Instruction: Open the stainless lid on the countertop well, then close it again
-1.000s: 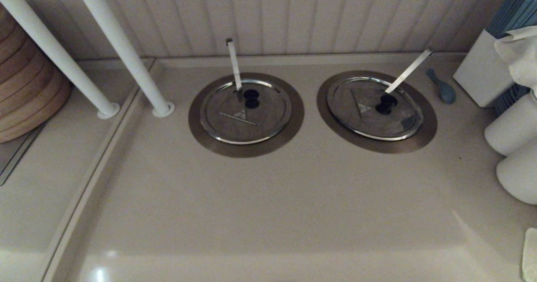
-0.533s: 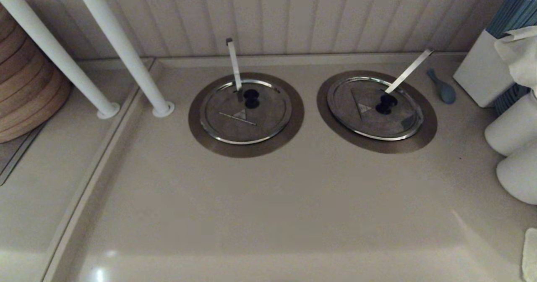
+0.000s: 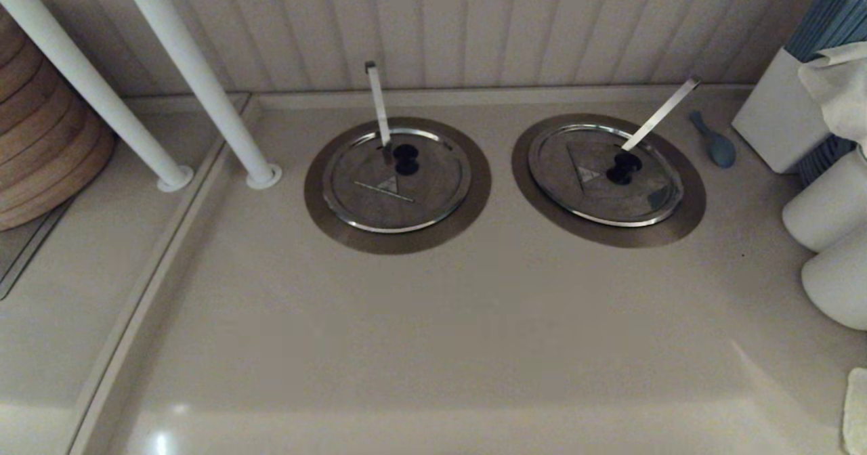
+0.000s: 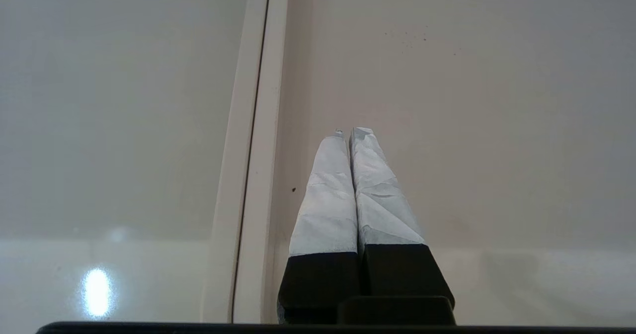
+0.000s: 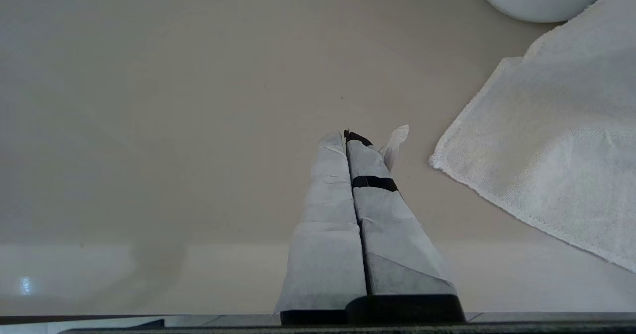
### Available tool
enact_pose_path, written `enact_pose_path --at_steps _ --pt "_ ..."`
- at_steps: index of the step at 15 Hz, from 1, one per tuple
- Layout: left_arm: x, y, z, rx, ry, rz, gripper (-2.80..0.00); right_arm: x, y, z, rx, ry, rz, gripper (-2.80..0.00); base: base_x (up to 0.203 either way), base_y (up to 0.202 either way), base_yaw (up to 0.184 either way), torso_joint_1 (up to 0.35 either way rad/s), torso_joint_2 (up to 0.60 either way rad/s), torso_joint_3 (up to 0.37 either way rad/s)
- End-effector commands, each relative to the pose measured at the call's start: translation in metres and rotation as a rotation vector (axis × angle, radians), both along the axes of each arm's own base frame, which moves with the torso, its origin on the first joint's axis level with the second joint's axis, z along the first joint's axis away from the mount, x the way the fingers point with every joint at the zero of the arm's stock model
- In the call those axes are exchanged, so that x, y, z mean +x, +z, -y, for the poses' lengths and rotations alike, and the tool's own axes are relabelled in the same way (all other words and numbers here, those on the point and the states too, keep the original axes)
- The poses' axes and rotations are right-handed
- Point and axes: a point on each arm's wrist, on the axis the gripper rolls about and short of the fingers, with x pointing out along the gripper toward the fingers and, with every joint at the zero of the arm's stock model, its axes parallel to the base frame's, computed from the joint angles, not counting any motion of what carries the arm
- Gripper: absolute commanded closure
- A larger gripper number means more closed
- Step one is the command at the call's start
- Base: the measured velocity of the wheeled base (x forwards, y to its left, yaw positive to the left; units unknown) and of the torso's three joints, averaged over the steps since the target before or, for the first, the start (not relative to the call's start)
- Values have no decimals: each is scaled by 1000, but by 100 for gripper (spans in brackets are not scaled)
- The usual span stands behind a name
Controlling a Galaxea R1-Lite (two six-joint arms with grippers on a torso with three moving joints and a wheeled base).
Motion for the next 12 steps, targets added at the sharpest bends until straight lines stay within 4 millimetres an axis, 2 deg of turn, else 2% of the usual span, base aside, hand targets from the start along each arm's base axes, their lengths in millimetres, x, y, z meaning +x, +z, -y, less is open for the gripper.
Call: enact_pose_path --at_steps 1,12 --pt "0 0 0 -2 0 1 0 0 0 0 1 0 -4 0 0 0 0 0 0 0" --pt "0 0 0 -4 0 1 0 0 0 0 12 -15 -3 0 0 0 0 0 0 0"
